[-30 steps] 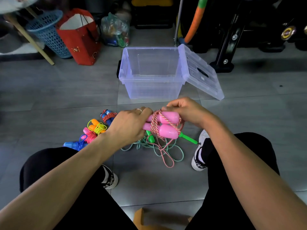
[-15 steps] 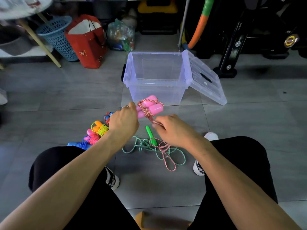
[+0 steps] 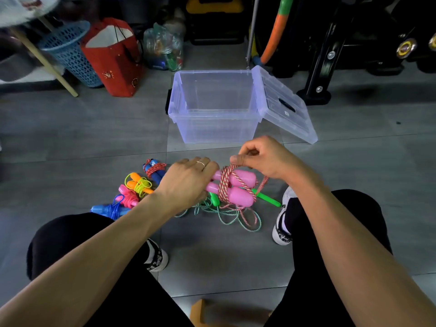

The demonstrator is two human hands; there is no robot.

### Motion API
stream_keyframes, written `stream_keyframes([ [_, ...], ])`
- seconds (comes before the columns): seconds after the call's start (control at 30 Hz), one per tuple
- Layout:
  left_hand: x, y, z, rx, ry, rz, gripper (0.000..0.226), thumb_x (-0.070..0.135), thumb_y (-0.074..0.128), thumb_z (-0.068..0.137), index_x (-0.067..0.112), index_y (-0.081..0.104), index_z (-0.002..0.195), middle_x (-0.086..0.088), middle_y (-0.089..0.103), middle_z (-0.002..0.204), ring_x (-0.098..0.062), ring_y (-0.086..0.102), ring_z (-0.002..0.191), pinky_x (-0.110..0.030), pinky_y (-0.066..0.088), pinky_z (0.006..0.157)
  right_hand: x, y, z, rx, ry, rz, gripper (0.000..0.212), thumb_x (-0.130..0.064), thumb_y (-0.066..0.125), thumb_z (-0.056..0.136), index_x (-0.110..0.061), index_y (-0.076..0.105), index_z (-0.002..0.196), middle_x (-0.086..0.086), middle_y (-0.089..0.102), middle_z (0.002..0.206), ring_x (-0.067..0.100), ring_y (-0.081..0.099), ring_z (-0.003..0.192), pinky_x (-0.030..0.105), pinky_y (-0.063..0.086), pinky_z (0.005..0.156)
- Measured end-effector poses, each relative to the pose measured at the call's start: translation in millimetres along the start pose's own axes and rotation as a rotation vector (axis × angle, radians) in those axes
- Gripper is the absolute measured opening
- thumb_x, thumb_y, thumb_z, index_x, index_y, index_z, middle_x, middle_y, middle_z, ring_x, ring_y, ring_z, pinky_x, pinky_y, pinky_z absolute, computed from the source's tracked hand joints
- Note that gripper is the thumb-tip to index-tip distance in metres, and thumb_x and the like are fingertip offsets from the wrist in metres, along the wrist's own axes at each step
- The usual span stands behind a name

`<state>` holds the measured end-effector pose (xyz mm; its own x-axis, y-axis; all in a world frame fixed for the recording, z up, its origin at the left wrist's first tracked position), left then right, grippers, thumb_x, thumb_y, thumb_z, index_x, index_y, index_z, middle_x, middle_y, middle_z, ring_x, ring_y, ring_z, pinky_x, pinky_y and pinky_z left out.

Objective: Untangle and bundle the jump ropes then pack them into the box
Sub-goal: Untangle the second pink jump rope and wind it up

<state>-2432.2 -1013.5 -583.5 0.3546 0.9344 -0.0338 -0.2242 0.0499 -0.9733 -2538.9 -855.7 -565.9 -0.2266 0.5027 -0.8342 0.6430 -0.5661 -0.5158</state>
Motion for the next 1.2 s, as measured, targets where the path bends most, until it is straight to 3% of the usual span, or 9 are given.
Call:
stream_keyframes([
  [0.1,-6.5,-7.8,-3.8,0.123,-0.086,-0.036,0.032,0.017,0.054,0.057,0.009,0.061,0.088,-0.004,0.061,0.072,-0.028,0.059,0.058,-0.028,0.041,0.046,3.9,7.4,-3.8,-0.068,0.09,0.248,0.033,-0.039,0.069,0.085,-0.006,0.069,0.08,0.01,0.05,0.066,0.015,0.04,0.055,0.024,0.03,0.05],
  [0.2,-7.3,-11.0,-6.7,0.153,-0.201,-0.049,0.037,0.007,0.068,0.051,0.008,0.063,0.087,-0.004,0.061,0.069,-0.029,0.06,0.054,-0.025,0.037,0.045,7.4,21.7,-6.0,-0.101,0.158,0.42,0.024,-0.033,0.064,0.092,-0.018,0.073,0.075,0.009,0.043,0.065,0.012,0.032,0.049,0.023,0.021,0.045],
  [0.3,-6.1,-9.0,-8.4,0.135,-0.308,-0.148,0.032,0.011,0.063,0.056,0.006,0.06,0.087,-0.007,0.059,0.064,-0.032,0.058,0.049,-0.027,0.036,0.044,10.8,30.3,-5.9,-0.102,0.185,0.504,0.019,-0.014,0.059,0.093,-0.018,0.077,0.085,0.015,0.057,0.077,0.021,0.045,0.062,0.029,0.033,0.06],
  [0.4,-9.7,-4.7,-8.3,0.152,-0.477,-0.383,0.018,0.012,0.054,0.069,0.01,0.047,0.085,-0.013,0.06,0.067,-0.04,0.055,0.055,-0.031,0.034,0.05,6.5,34.5,-8.9,-0.057,0.226,0.634,0.031,0.005,0.041,0.094,-0.008,0.064,0.078,-0.001,0.052,0.051,0.01,0.035,0.043,0.021,0.023,0.047],
  [0.63,-11.8,6.7,-2.0,0.086,-0.81,-0.556,0.014,0.016,0.056,0.087,0.009,0.046,0.082,-0.015,0.062,0.074,-0.041,0.056,0.07,-0.037,0.038,0.057,-9.2,47.4,-13.9,0.062,0.048,-0.035,0.031,-0.018,0.048,0.099,-0.008,0.068,0.078,-0.016,0.055,0.047,-0.004,0.047,0.044,0.016,0.029,0.05],
  [0.83,-5.7,-1.6,3.7,-0.1,-0.755,-0.223,0.015,0.017,0.053,0.086,0.012,0.041,0.094,-0.017,0.065,0.094,-0.042,0.063,0.086,-0.035,0.036,0.061,-6.1,55.7,-8.5,-0.029,0.296,0.531,0.046,-0.055,0.045,0.086,-0.015,0.067,0.092,0.0,0.069,0.075,0.011,0.035,0.046,0.023,0.023,0.044],
  [0.93,2.2,-9.8,10.0,-0.157,-0.645,-0.015,0.02,0.019,0.051,0.089,0.011,0.043,0.105,-0.01,0.062,0.101,-0.034,0.066,0.088,-0.033,0.034,0.06,-3.0,58.2,-8.5,0.074,0.404,0.634,0.076,-0.082,0.046,0.072,-0.012,0.07,0.091,0.005,0.064,0.07,0.01,0.033,0.042,0.021,0.021,0.041],
  [1.0,8.2,-11.7,13.3,-0.144,-0.579,0.014,0.022,0.021,0.05,0.09,0.01,0.044,0.108,-0.008,0.061,0.102,-0.031,0.066,0.088,-0.033,0.034,0.058,0.0,59.4,-9.9,0.19,0.456,0.657,0.07,-0.081,0.053,0.071,-0.013,0.069,0.078,0.004,0.059,0.064,0.009,0.034,0.04,0.02,0.022,0.039],
  [1.2,1.4,-13.1,8.3,0.066,-0.587,-0.509,0.029,0.028,0.069,0.079,0.012,0.053,0.097,0.0,0.06,0.075,-0.027,0.059,0.063,-0.028,0.037,0.054,-1.0,53.4,-7.4,0.37,0.432,0.785,0.046,-0.062,0.066,0.078,-0.018,0.057,0.063,-0.001,0.044,0.049,0.009,0.03,0.037,0.023,0.02,0.04],
])
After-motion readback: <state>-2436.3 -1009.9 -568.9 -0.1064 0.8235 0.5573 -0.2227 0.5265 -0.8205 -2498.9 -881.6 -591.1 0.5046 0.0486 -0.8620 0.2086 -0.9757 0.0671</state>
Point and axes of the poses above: each hand's wrist, its own z-axis towards the middle knuckle, its own y-axis out of the palm, x = y × z, the point moved 3 cm from there along z, towards the middle knuckle
